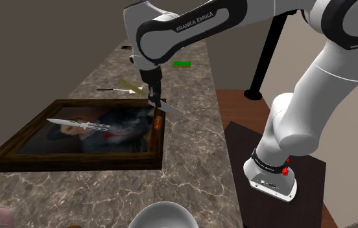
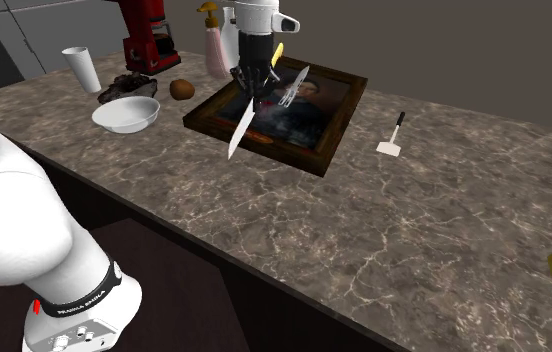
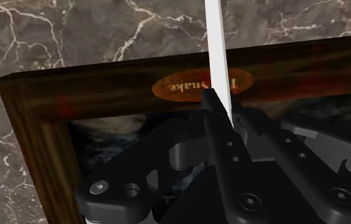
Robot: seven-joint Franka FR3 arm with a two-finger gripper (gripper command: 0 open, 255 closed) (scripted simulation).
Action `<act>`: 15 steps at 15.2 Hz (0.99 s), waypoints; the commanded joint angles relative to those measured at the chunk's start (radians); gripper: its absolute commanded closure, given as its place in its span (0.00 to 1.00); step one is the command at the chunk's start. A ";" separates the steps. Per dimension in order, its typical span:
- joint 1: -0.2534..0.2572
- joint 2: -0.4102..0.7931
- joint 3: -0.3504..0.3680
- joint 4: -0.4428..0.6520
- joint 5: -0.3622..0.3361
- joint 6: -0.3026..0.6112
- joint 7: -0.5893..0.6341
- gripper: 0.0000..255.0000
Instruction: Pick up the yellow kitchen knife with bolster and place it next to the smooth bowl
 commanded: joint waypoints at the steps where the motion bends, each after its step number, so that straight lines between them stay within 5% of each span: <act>1: 0.024 -0.008 0.029 -0.006 0.010 -0.001 0.051 1.00; 15: 0.180 0.168 0.210 0.195 0.027 -0.020 0.384 1.00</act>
